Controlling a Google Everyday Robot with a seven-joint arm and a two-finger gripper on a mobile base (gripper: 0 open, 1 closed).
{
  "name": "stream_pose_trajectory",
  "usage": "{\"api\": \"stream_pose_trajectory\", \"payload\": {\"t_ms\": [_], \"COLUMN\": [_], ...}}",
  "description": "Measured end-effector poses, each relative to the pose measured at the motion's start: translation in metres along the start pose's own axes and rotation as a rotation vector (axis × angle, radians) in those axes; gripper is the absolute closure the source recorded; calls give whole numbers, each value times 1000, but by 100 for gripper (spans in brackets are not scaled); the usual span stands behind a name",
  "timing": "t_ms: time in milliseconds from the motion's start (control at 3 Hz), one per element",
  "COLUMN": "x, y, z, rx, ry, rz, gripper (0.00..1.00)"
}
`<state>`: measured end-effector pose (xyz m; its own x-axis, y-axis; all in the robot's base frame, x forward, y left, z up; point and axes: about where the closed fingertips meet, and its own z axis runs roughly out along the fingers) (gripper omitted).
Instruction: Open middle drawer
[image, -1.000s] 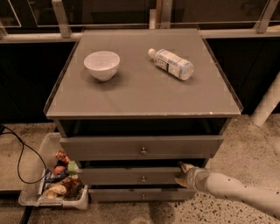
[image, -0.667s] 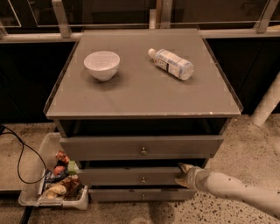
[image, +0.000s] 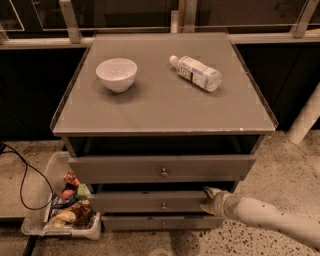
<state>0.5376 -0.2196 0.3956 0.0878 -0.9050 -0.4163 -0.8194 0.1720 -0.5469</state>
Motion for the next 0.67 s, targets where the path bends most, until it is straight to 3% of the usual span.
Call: {"api": "stream_pose_trajectory", "payload": {"t_ms": [667], "x": [0], "y": [0], "z": [0], "rx": [-1], "ry": [0], "rz": [0], "gripper": [58]}}
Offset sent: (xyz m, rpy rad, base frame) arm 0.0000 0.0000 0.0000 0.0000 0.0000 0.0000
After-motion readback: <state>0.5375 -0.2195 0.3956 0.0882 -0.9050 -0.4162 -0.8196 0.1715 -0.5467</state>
